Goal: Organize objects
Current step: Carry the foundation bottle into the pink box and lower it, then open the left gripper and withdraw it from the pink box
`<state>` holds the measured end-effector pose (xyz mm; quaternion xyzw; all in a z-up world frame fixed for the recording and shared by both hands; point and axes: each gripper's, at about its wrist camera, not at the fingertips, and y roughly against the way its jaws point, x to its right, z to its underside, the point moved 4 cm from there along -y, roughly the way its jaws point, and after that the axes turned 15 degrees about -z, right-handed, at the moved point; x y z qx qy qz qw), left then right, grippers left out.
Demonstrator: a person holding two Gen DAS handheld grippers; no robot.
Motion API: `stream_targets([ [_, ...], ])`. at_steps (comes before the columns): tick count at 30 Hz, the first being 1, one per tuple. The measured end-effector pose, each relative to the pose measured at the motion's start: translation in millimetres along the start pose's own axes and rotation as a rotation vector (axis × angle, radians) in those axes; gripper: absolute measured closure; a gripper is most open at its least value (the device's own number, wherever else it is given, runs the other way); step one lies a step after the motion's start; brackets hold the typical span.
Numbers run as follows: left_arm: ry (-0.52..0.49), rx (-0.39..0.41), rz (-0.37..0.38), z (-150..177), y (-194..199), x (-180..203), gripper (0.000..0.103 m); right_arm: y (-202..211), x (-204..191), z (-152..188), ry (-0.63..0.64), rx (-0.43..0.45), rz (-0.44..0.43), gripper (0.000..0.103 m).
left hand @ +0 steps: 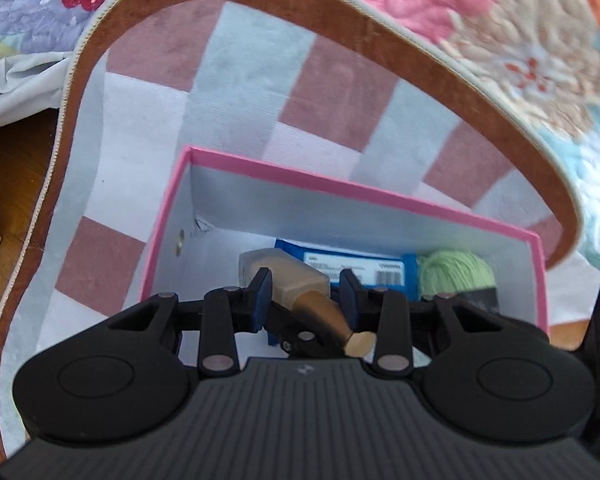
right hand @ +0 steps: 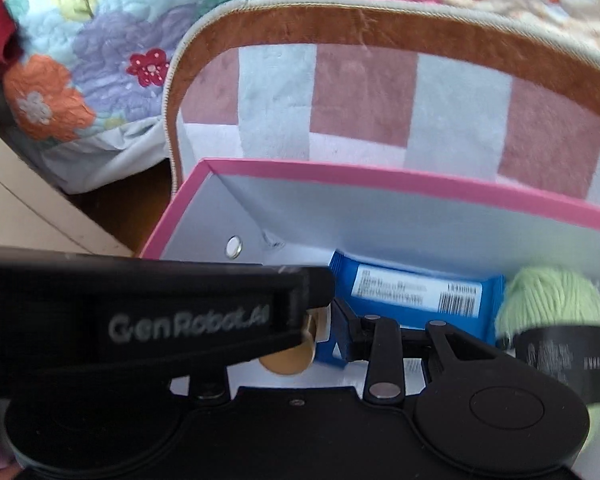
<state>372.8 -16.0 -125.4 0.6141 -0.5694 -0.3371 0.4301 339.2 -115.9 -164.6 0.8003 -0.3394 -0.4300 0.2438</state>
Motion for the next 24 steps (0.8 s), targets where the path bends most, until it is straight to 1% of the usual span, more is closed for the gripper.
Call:
stream_targets([
  [2, 0.000, 0.002, -0.013, -0.8, -3.8, -1.5, 0.069, -8.1, -0.9, -1.8, 0.001, 0.001, 0.012, 0.063],
  [3, 0.006, 0.008, -0.008, -0.8, -3.4, -3.4, 0.069, -11.1, -0.6, -2.6, -0.008, 0.002, 0.014, 0.062],
  [5, 0.029, -0.003, 0.016, 0.6, -2.9, -8.3, 0.069, -12.5, -3.9, -3.1, 0.010, 0.005, 0.025, 0.062],
  [7, 0.054, -0.016, 0.044, 4.1, -1.8, -12.3, 0.069, -13.2, -5.2, -2.2, 0.012, -0.017, 0.029, 0.062],
  [8, 0.060, -0.017, 0.045, 6.2, -0.6, -13.3, 0.069, -13.2, -3.9, -1.4, 0.000, -0.029, 0.026, 0.062],
  [10, 0.054, -0.006, 0.035, 11.1, 4.0, -13.4, 0.069, -11.3, -0.2, 0.7, -0.036, -0.038, 0.014, 0.061],
  [12, 0.033, 0.008, 0.009, 17.0, 8.5, -10.4, 0.069, -5.6, 0.8, 3.0, -0.038, -0.039, -0.006, 0.059],
  [16, -0.030, 0.015, -0.030, 31.0, 18.7, -5.6, 0.069, 4.4, -1.3, 11.9, -0.022, -0.103, -0.018, 0.059],
  [19, -0.017, 0.026, -0.061, 39.2, 25.1, -9.5, 0.069, 10.3, -2.7, 26.0, -0.022, -0.157, -0.058, 0.059],
  [21, 0.004, 0.023, -0.055, 42.4, 27.6, -15.1, 0.069, 11.9, -3.1, 37.4, -0.032, -0.189, -0.080, 0.059],
  [24, 0.031, 0.017, -0.042, 44.4, 30.8, -24.4, 0.069, 9.7, -4.5, 50.6, -0.055, -0.203, -0.101, 0.061],
])
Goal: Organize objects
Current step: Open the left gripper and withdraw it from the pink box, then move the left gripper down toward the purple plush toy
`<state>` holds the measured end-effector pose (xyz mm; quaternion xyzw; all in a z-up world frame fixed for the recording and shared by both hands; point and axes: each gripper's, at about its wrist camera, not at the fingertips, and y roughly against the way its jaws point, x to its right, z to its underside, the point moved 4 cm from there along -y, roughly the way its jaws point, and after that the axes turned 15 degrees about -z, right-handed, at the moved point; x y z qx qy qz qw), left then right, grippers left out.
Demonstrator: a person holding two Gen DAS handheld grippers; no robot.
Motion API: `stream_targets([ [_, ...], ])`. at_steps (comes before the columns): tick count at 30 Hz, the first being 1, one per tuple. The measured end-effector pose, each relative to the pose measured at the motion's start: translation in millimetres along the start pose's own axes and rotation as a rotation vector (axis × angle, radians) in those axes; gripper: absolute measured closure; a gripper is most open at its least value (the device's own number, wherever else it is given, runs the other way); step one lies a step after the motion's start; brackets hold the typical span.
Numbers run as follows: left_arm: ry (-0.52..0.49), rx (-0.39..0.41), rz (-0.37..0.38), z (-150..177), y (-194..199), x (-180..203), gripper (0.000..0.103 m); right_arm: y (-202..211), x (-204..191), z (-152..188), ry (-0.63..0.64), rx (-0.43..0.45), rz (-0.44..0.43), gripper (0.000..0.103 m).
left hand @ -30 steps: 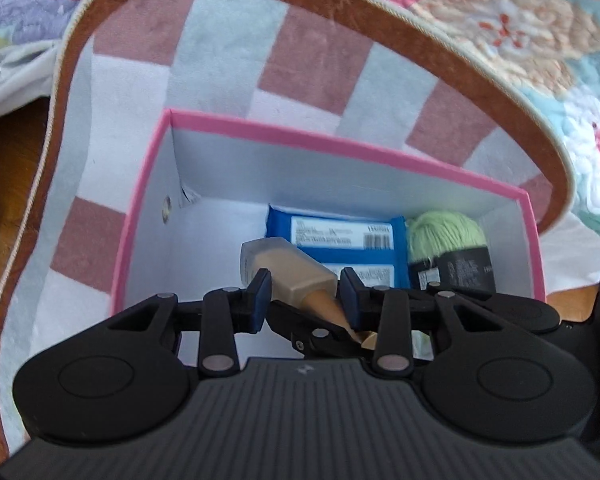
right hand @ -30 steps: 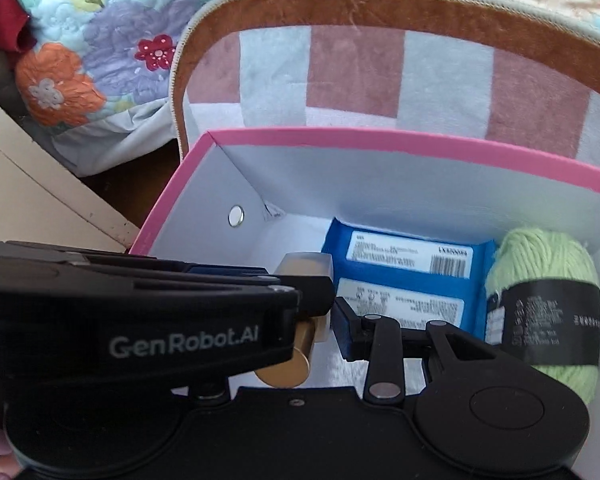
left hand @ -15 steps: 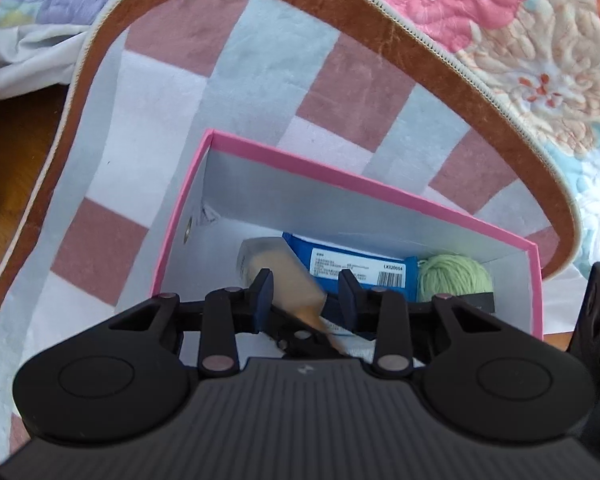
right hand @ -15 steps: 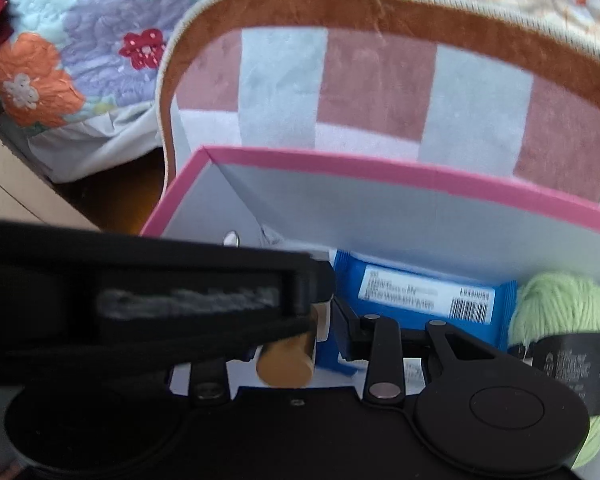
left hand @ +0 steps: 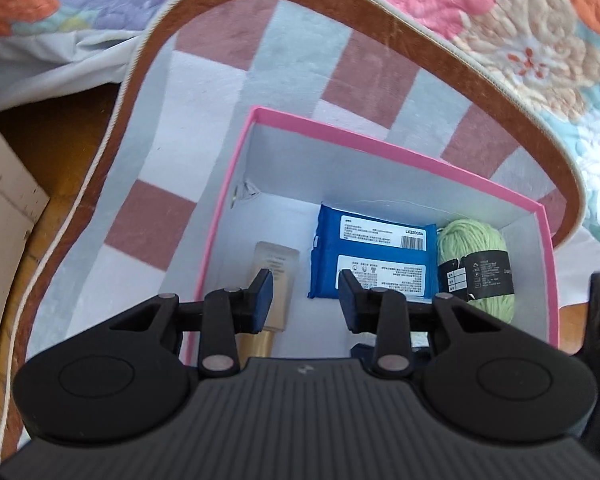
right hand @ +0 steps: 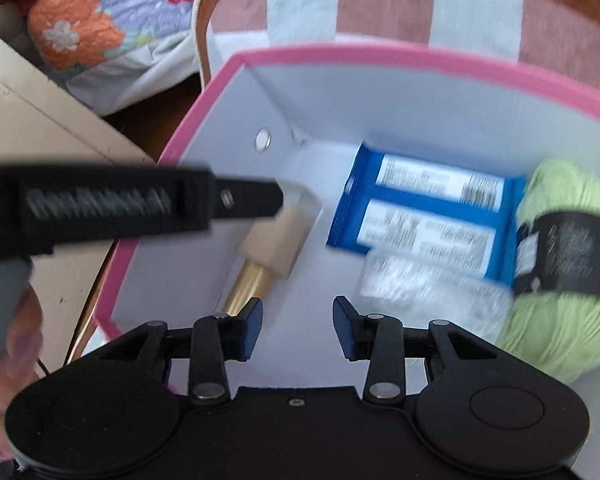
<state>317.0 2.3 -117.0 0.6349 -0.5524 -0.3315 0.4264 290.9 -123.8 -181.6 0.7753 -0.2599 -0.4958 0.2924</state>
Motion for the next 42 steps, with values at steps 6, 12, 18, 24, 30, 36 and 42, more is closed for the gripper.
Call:
stream_targets([
  [6, 0.063, 0.000, 0.010, -1.3, 8.9, -16.2, 0.069, -15.4, -7.2, 4.6, -0.081, 0.031, -0.003, 0.080],
  [12, 0.087, 0.013, 0.022, -10.4, 15.5, -21.1, 0.069, -32.1, -14.2, 1.2, -0.227, 0.072, -0.069, 0.081],
  [18, 0.103, 0.008, 0.039, -11.7, 16.9, -25.9, 0.069, -44.6, -29.1, -2.7, -0.163, 0.120, 0.015, 0.101],
  [24, 0.153, -0.008, 0.100, -16.8, 22.7, -44.6, 0.069, -32.6, -21.9, -20.0, -0.187, 0.184, 0.035, 0.101],
  [30, 0.027, 0.026, 0.056, -2.0, 50.7, -36.5, 0.067, 12.0, -29.5, 9.5, -0.092, 0.193, 0.029, 0.095],
  [36, -0.107, 0.009, -0.004, 24.4, 90.4, -25.0, 0.062, 64.2, -55.7, 26.8, 0.021, 0.162, 0.052, 0.084],
  [42, -0.229, 0.028, -0.048, 44.7, 144.1, -16.9, 0.047, 117.0, -97.4, 47.7, 0.140, 0.162, 0.031, 0.065],
])
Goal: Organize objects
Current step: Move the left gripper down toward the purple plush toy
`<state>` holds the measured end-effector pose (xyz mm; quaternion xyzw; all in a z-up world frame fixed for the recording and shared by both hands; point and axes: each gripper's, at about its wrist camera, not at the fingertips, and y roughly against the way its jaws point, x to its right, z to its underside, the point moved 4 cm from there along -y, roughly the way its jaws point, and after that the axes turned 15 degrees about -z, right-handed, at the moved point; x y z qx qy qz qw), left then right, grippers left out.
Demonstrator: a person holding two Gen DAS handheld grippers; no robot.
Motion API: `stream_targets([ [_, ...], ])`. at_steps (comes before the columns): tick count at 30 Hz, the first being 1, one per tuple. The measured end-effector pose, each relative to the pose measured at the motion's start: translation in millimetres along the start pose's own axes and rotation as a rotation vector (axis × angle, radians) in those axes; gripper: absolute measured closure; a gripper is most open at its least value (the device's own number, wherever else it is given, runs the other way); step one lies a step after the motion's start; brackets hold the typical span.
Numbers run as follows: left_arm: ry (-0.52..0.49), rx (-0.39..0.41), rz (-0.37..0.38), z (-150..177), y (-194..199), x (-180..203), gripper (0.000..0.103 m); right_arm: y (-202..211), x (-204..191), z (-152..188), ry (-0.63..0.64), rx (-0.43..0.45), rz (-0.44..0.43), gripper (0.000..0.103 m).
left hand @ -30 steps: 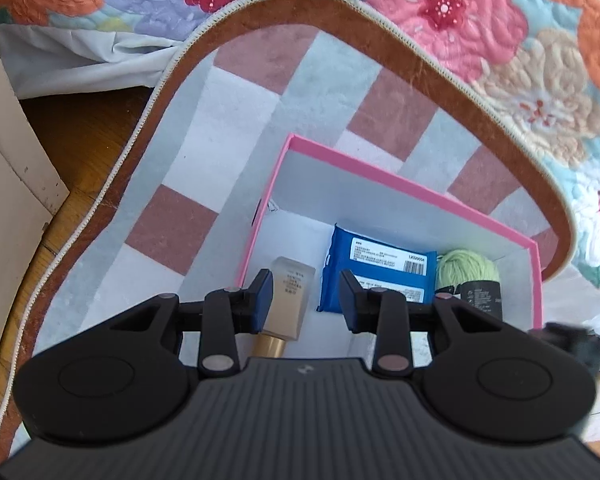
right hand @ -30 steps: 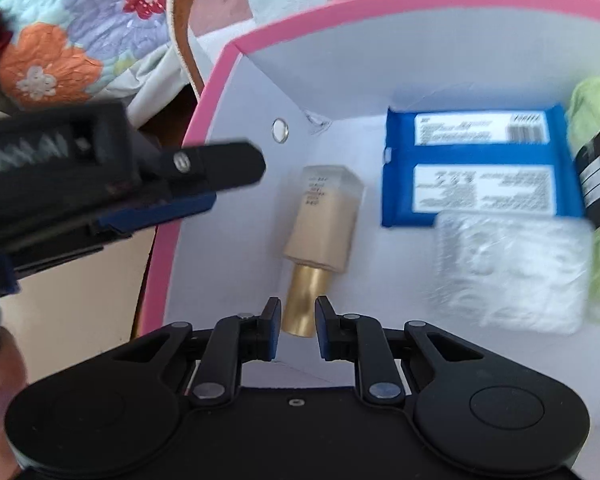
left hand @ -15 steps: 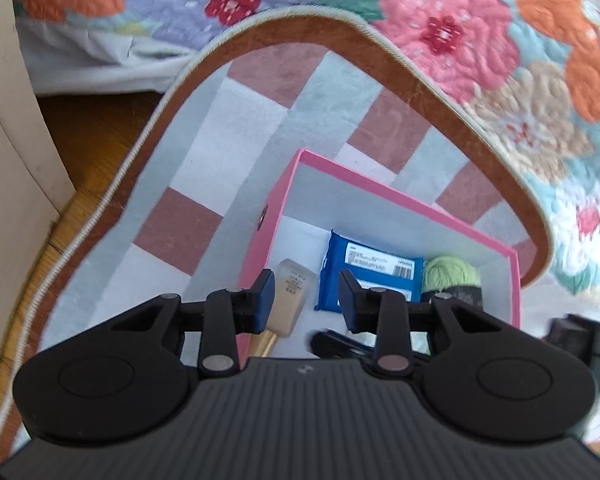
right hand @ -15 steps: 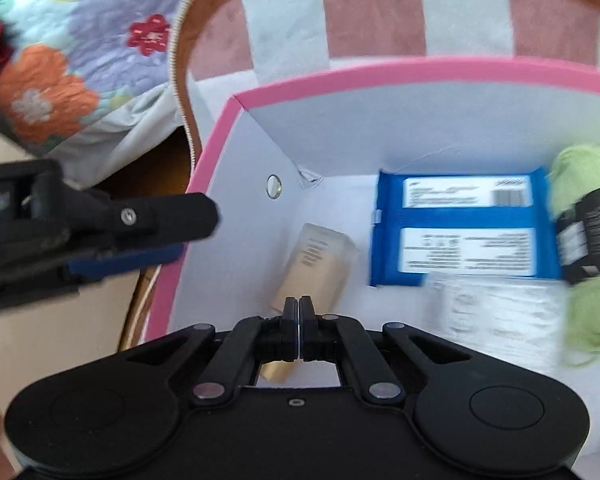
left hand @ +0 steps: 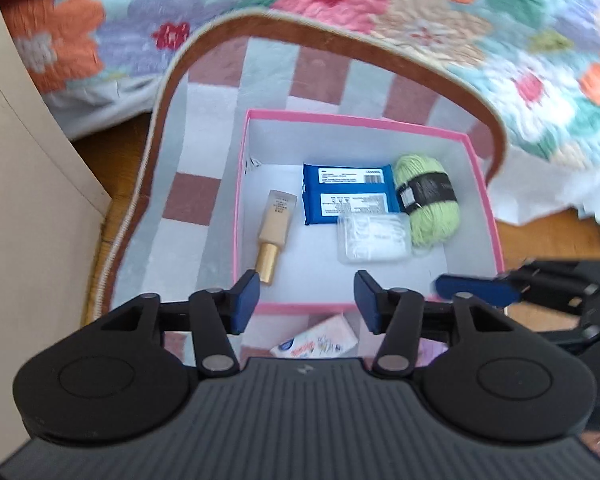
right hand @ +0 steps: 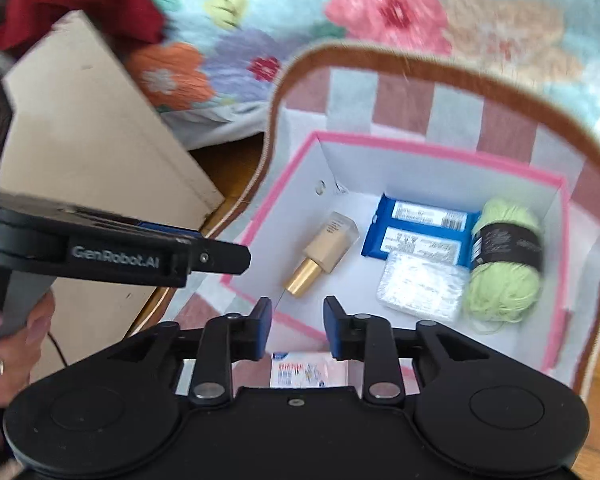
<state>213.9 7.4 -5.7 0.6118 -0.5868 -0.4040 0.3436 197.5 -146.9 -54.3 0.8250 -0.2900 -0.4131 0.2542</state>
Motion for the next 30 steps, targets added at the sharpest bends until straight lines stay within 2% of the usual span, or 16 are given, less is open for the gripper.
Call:
stream_targets([
  [1, -0.021, 0.012, -0.012, 2.7, 10.4, 1.5, 0.042, 10.3, -5.4, 2.6, 0.016, -0.003, -0.003, 0.063],
  [4, -0.068, 0.045, -0.026, 12.9, 40.2, 4.6, 0.037, 42.8, -22.3, 12.1, 0.077, -0.003, -0.005, 0.058],
  [7, -0.099, 0.068, -0.028, 27.5, 64.6, 7.6, 0.032, 72.1, -34.3, 25.3, 0.121, 0.018, 0.021, 0.049],
  [14, -0.146, 0.100, -0.004, 68.3, 95.9, 21.4, 0.025, 124.3, -41.1, 70.5, 0.093, 0.064, 0.034, 0.035],
  [20, -0.123, 0.054, 0.059, 99.2, 86.3, 39.5, 0.022, 139.9, -31.1, 114.0, 0.056, 0.062, 0.056, 0.032],
  [25, -0.096, 0.022, 0.108, 115.6, 57.8, 63.0, 0.022, 122.0, -8.7, 148.6, 0.056, 0.048, 0.083, 0.032],
  [30, -0.127, 0.044, 0.064, 124.6, 26.0, 95.7, 0.022, 92.1, 16.3, 178.5, 0.172, 0.070, 0.189, 0.032],
])
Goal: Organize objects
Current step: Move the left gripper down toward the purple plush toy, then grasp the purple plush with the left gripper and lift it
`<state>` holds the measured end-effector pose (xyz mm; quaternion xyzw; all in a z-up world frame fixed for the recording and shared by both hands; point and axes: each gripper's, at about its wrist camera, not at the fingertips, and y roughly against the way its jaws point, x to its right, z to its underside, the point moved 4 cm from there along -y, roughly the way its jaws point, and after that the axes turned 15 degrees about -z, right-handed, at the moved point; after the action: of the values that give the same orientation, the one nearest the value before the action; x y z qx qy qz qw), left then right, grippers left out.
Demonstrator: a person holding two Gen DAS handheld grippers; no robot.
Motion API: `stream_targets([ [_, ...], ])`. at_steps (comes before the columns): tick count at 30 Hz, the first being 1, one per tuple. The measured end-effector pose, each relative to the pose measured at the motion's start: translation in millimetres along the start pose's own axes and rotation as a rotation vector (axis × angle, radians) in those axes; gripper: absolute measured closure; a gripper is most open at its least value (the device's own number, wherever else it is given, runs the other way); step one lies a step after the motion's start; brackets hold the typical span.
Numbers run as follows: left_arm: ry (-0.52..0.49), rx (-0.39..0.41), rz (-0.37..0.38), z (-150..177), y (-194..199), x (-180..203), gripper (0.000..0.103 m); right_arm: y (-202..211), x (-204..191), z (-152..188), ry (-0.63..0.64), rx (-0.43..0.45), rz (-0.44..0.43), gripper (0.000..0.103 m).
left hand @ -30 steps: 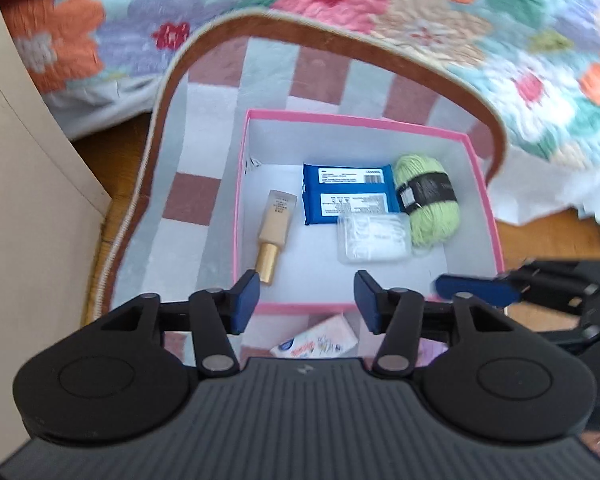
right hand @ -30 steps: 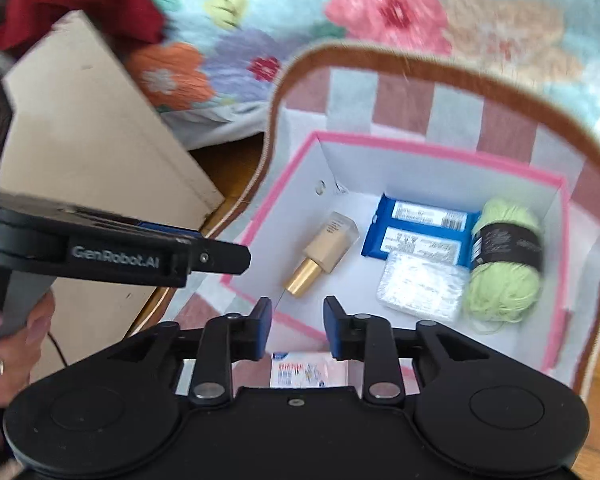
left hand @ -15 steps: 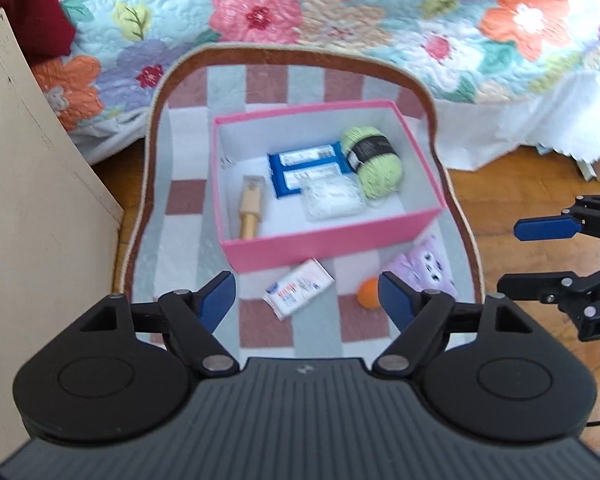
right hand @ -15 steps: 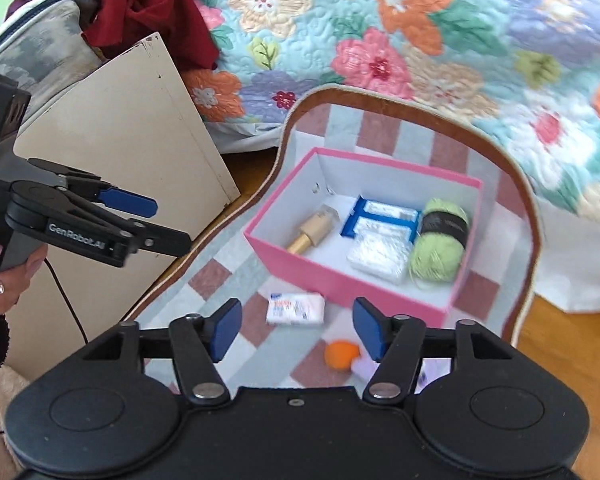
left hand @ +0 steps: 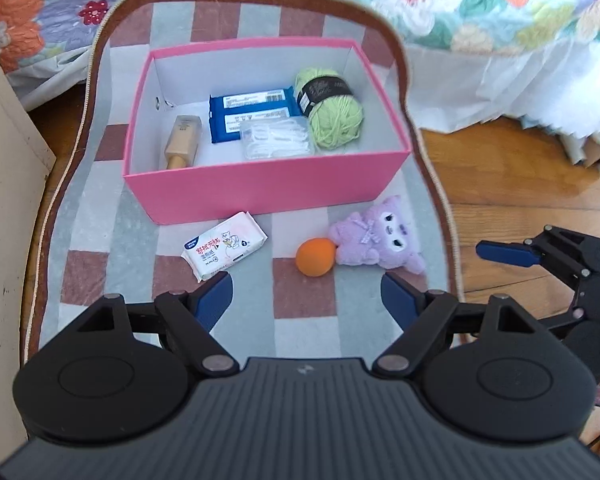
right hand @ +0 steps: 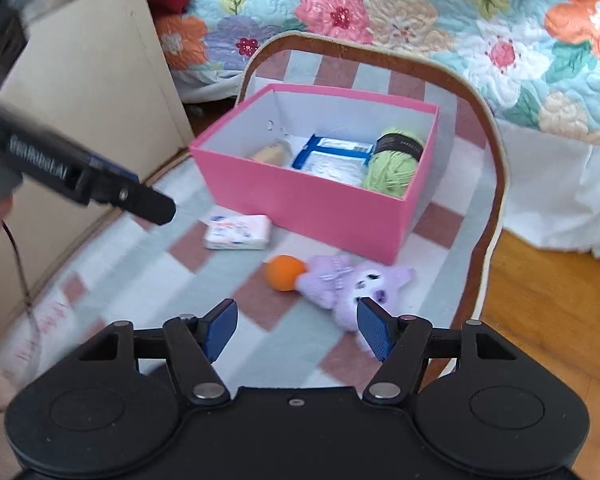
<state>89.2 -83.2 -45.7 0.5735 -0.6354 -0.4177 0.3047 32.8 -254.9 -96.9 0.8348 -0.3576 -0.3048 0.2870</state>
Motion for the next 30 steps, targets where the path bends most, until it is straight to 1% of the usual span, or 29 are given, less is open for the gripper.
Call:
stream_targets([
  [2, -0.005, -0.004, 0.017, 0.9, -12.2, 13.3, 0.023, -15.9, 8.3, 11.5, 0.054, -0.008, 0.045, 0.032],
  [5, 0.023, -0.012, 0.061, 2.0, -32.6, 31.5, 0.025, -34.7, 26.4, 20.6, 0.098, 0.003, 0.059, 0.032],
  [8, 0.065, -0.026, 0.120, 2.4, -57.0, 47.6, 0.028, -51.0, 50.7, 24.1, 0.044, 0.011, 0.058, 0.032],
  [10, 0.098, -0.047, 0.154, 1.8, -75.8, 55.4, 0.039, -58.4, 58.2, 25.9, 0.028, 0.010, 0.045, 0.032],
  [11, 0.109, -0.058, 0.161, 1.6, -85.7, 59.0, 0.040, -61.6, 59.8, 26.5, 0.033, 0.007, 0.042, 0.032],
  [13, 0.130, -0.078, 0.151, 1.2, -103.2, 63.8, 0.047, -68.5, 61.6, 27.6, 0.044, -0.010, 0.036, 0.032],
  [15, 0.147, -0.081, 0.128, 1.0, -117.1, 65.9, 0.049, -75.2, 63.7, 29.1, 0.043, -0.021, 0.030, 0.032],
  [17, 0.163, -0.071, 0.083, 0.7, -126.0, 65.8, 0.050, -82.7, 67.6, 30.1, 0.023, -0.038, 0.013, 0.032],
  [19, 0.183, -0.018, 0.042, -2.4, -124.2, 64.8, 0.049, -89.1, 72.3, 32.2, -0.007, -0.048, 0.004, 0.032],
  [20, 0.174, -0.010, 0.030, -3.6, -124.6, 66.4, 0.049, -92.0, 74.5, 32.8, -0.023, -0.057, -0.001, 0.032],
  [23, 0.145, -0.005, 0.010, -5.1, -127.2, 72.3, 0.049, -96.8, 80.1, 34.4, -0.071, -0.068, -0.013, 0.032],
  [27, 0.129, 0.002, -0.012, -4.4, -124.2, 76.4, 0.049, -96.4, 86.7, 34.5, -0.139, -0.041, -0.025, 0.032],
  [28, 0.134, 0.005, -0.017, -4.3, -124.1, 75.1, 0.049, -94.9, 87.4, 34.4, -0.151, -0.030, -0.025, 0.035],
  [29, 0.138, 0.009, -0.026, -4.4, -124.5, 73.7, 0.049, -93.3, 87.5, 34.3, -0.156, -0.022, -0.024, 0.050],
  [30, 0.139, 0.016, -0.038, -3.8, -123.6, 72.7, 0.049, -91.8, 86.8, 34.1, -0.157, -0.022, -0.034, 0.057],
])
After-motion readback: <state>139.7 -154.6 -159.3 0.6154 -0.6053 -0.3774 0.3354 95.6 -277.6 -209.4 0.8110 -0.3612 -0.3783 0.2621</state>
